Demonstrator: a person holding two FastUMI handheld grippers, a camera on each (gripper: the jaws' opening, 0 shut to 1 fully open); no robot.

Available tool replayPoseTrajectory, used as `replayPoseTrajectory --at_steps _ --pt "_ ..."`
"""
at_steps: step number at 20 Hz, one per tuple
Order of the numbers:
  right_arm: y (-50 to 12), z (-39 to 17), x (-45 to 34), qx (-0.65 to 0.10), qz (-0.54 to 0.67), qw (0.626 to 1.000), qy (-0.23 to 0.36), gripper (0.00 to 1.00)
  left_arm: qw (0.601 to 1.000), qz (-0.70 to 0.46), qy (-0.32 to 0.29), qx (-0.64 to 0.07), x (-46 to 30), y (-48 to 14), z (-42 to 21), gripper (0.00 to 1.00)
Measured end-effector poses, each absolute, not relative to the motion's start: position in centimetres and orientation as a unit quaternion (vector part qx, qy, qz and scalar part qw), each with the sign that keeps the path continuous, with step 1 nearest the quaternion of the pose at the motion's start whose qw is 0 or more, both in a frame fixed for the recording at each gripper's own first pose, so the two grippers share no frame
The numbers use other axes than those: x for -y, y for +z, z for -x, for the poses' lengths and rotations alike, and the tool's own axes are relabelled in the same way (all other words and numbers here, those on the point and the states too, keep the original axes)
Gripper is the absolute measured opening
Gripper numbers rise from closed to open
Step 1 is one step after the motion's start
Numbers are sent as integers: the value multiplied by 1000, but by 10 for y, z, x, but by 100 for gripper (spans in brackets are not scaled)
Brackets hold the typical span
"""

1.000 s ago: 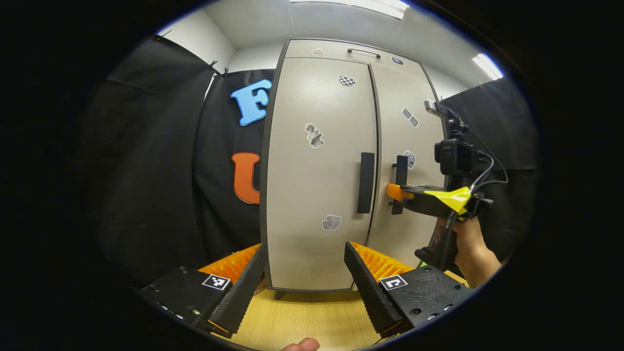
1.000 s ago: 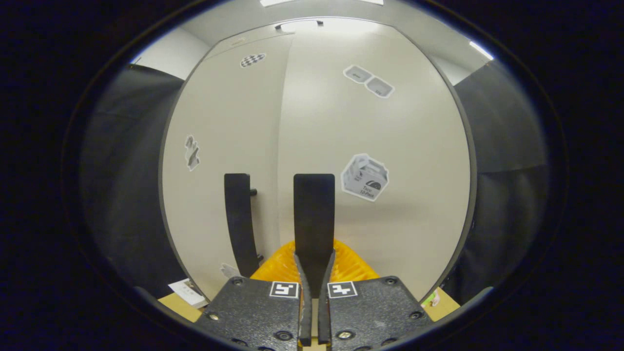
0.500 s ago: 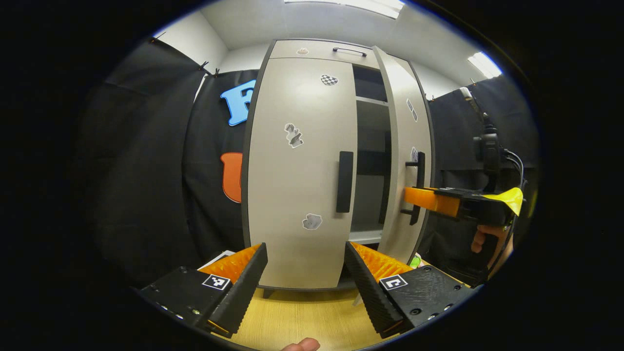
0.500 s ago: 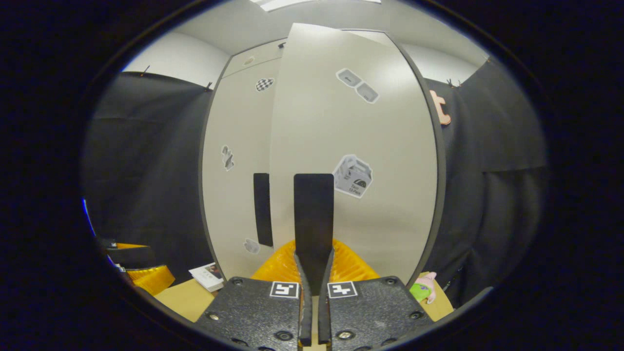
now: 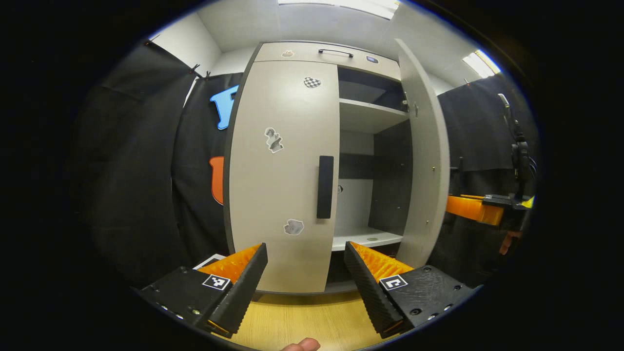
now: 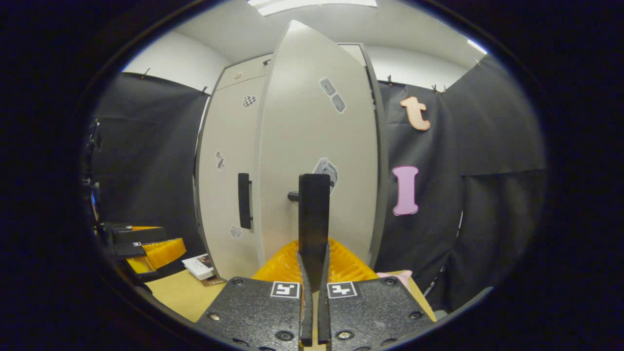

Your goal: Open the right door of the double-door shoe cabinet with the right hand, and open the left door with the left hand.

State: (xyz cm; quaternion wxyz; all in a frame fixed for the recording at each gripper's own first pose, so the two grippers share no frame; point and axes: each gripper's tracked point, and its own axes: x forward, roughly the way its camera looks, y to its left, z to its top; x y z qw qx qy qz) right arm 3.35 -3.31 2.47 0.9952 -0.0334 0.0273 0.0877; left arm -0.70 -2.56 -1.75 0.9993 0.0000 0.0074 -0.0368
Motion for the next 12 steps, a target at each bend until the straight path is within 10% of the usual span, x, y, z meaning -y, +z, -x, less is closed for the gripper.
replayPoseTrajectory --at_steps 12 --pt "27 -29 120 -26 52 998 9 4 999 5 -43 -7 38 -19 -1 95"
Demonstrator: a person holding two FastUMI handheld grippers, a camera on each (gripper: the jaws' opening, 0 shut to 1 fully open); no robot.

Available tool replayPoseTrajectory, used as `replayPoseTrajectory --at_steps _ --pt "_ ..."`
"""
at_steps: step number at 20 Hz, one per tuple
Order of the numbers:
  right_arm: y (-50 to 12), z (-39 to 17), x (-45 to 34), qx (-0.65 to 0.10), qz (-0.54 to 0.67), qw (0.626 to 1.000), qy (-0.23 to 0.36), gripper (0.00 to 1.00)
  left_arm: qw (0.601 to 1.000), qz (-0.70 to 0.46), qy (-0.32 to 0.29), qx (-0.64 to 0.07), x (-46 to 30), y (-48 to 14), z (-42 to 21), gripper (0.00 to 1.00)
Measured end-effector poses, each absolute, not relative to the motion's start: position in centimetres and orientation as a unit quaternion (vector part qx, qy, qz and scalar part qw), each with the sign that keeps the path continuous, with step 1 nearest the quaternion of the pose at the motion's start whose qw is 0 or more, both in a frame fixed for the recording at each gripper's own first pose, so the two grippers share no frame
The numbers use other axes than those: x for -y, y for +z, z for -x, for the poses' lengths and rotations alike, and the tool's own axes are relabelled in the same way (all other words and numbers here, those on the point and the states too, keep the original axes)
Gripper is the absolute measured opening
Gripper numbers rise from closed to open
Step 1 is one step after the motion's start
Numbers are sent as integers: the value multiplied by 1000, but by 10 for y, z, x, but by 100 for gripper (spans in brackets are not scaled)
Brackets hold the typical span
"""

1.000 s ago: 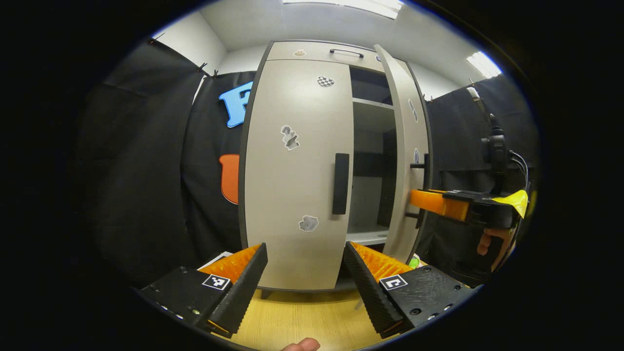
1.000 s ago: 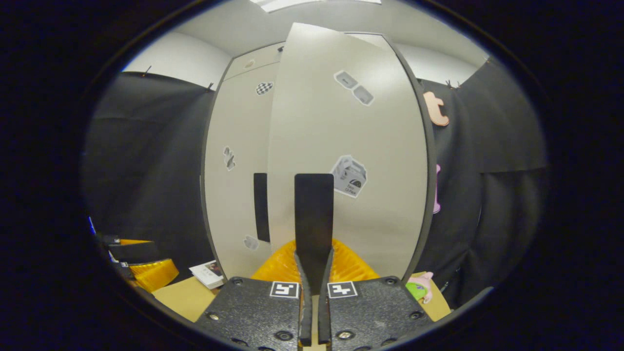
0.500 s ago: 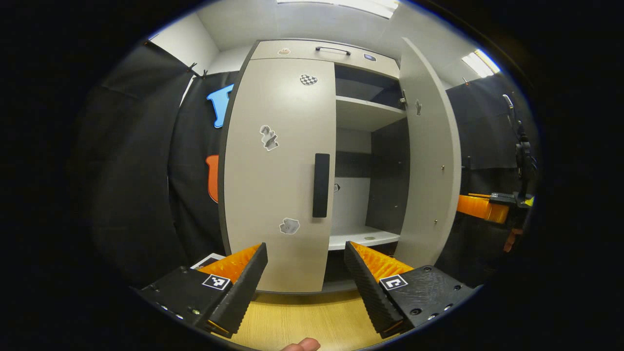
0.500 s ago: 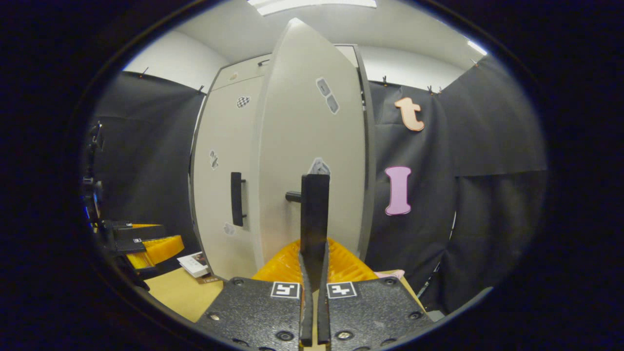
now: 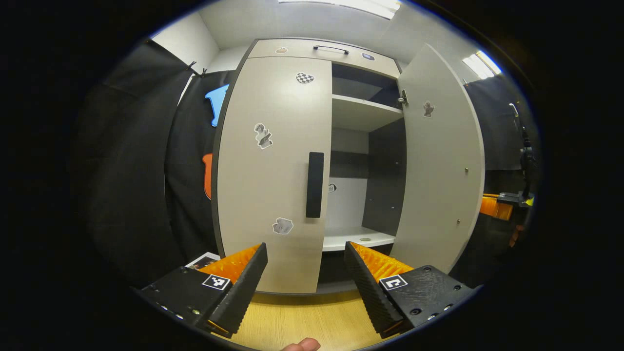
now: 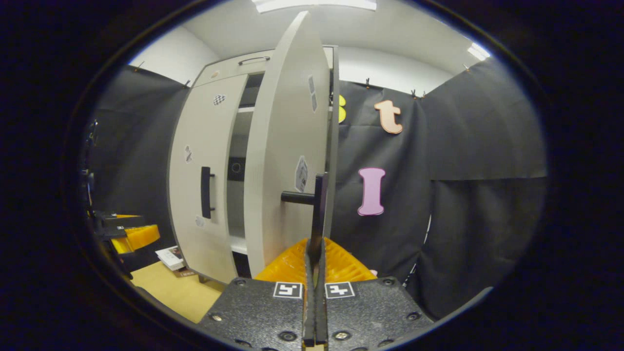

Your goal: Open the right door of the double-door shoe cabinet with the right hand, and open the left door with the left hand.

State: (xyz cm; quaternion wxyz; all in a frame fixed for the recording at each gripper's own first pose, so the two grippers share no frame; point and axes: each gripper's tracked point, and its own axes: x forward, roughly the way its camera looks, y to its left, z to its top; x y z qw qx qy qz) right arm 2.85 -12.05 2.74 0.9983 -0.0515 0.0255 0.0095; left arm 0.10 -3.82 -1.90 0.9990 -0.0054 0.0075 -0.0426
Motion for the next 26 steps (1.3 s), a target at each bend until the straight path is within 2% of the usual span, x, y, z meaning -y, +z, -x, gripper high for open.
replayPoseTrajectory --at_steps 2,5,10,15,18,21,26 --pt "30 -31 147 -18 50 998 -14 4 999 4 -40 -5 39 -17 -1 95" --pt "29 -33 147 -14 0 1000 15 4 999 4 -40 -4 39 -16 -1 95" --pt "29 -23 149 -7 60 998 -4 4 999 -2 -34 -1 39 -15 1 95" --pt "22 36 146 -8 59 998 -26 3 1000 1 -24 0 34 -14 2 95" --pt "46 69 113 28 67 997 -2 4 1000 5 -24 -2 29 -16 0 95" --pt "52 60 62 40 64 996 48 4 1000 12 -27 0 26 -15 2 95" --pt "29 13 28 31 61 996 50 4 1000 8 -15 9 14 -9 13 95"
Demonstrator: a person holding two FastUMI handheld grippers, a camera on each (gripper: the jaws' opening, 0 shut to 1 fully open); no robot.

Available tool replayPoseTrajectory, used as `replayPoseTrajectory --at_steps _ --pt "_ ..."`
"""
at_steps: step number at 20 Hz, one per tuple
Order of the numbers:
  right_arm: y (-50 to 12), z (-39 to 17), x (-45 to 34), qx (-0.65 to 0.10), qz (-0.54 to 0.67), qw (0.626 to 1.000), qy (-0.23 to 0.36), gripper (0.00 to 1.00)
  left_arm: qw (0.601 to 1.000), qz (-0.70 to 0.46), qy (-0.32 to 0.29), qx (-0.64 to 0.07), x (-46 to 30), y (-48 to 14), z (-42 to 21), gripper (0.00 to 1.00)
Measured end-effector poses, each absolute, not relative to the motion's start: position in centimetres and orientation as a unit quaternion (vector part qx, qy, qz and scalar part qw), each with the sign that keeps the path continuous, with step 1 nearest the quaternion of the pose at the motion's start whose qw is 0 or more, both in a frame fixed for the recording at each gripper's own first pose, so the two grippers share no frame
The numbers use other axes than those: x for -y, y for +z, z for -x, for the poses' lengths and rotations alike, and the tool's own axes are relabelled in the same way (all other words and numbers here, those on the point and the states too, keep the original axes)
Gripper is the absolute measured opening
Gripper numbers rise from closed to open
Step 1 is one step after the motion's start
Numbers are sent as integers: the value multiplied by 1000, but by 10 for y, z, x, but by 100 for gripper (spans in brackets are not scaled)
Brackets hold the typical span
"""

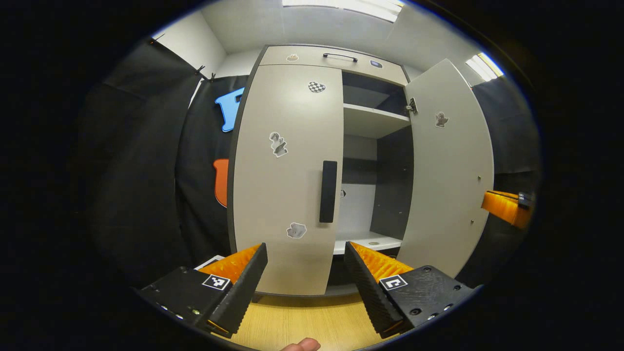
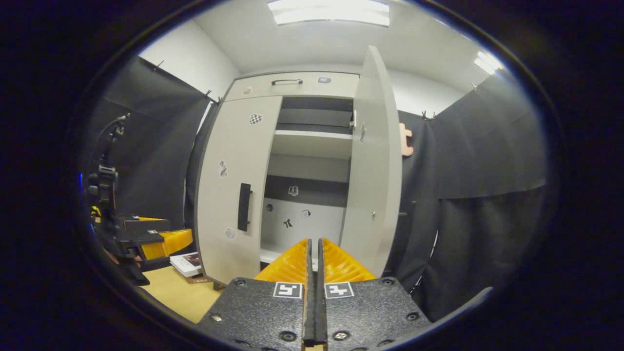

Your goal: Open the right door of the double-door shoe cabinet with the right hand, and open the left door with the left hand.

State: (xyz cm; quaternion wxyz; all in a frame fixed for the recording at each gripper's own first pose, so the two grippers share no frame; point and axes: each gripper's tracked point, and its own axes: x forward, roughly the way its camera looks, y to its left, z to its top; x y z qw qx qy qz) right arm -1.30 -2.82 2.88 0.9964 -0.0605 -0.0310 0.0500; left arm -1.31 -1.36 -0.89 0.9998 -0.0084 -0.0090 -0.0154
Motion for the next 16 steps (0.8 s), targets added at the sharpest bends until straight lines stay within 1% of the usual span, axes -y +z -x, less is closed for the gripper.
replayPoseTrajectory --at_steps 4,5,6,8,9,11,16 --pt "7 -14 27 13 37 999 29 4 1000 -1 -8 7 9 -13 15 95" --pt "5 -15 24 14 33 999 32 13 1000 -3 -7 7 8 -13 15 95" --pt "4 -17 23 14 28 999 35 28 1000 -3 -8 5 8 -14 13 95" --pt "3 -19 20 16 16 999 42 41 1000 -3 -8 2 10 -15 9 95" --pt "3 -21 22 16 14 999 36 35 1000 -3 -10 2 10 -14 7 95" --pt "4 -24 28 20 13 999 23 41 1000 -1 -16 7 16 -10 1 95" --pt "0 -28 34 17 18 1000 18 99 1000 -3 -26 11 27 -3 -17 95"
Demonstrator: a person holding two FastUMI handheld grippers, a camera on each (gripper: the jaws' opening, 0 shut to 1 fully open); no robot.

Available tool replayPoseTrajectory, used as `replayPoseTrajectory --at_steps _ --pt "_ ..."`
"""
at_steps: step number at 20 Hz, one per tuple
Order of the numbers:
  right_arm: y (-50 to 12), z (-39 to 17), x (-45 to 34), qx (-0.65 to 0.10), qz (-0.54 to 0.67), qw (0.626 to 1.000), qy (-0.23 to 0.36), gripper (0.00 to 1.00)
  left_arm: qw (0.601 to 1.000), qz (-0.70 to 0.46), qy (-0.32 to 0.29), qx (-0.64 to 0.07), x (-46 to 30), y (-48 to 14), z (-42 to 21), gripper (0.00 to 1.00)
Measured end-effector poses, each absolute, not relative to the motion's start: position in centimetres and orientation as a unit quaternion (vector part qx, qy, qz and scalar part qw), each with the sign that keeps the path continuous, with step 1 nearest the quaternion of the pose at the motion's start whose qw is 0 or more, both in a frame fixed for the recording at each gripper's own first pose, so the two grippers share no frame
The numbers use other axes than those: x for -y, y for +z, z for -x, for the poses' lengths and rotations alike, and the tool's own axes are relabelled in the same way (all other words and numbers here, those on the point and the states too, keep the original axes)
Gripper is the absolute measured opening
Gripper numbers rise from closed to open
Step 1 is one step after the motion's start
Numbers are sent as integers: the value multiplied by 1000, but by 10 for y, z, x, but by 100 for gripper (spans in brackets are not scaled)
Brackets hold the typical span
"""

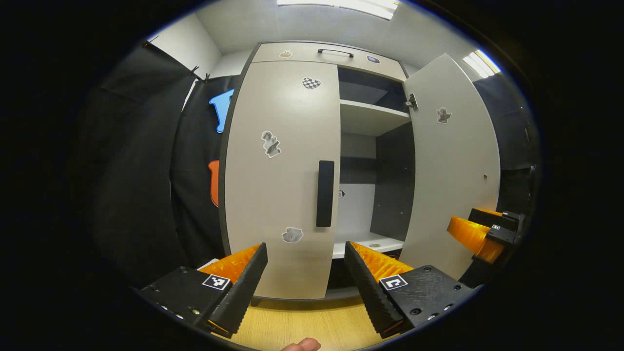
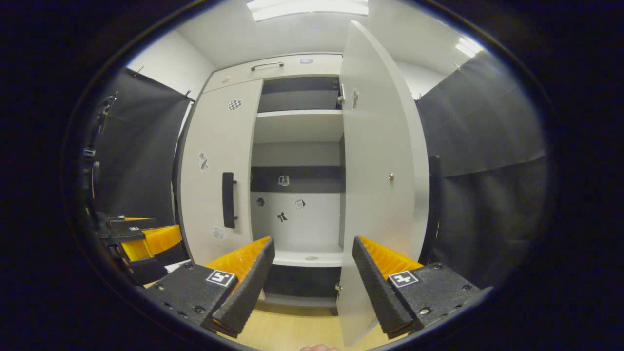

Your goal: Open the right door of the double-door shoe cabinet with the right hand, and open the left door with the left hand.

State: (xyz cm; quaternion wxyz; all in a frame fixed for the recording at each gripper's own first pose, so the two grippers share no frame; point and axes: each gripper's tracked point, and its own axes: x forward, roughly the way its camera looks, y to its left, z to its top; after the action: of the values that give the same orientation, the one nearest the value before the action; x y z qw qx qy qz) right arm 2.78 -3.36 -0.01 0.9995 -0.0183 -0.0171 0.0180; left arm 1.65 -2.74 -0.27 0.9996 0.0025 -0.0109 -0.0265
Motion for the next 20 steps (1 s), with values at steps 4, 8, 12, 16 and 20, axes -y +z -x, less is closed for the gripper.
replayPoseTrajectory --at_steps 4,8,12,16,20 --pt "-2 -26 35 13 20 999 22 97 999 -14 -38 26 39 18 -49 95" --pt "-8 -20 36 9 21 999 23 97 998 -9 -45 34 51 37 -102 95" --pt "-14 -17 40 1 18 1000 23 97 998 -19 -38 40 61 46 -147 95" --pt "-14 -16 39 1 17 999 28 97 999 -33 -27 27 67 37 -179 95" --pt "-14 -15 39 4 19 999 31 97 999 -30 -5 22 58 36 -193 95"
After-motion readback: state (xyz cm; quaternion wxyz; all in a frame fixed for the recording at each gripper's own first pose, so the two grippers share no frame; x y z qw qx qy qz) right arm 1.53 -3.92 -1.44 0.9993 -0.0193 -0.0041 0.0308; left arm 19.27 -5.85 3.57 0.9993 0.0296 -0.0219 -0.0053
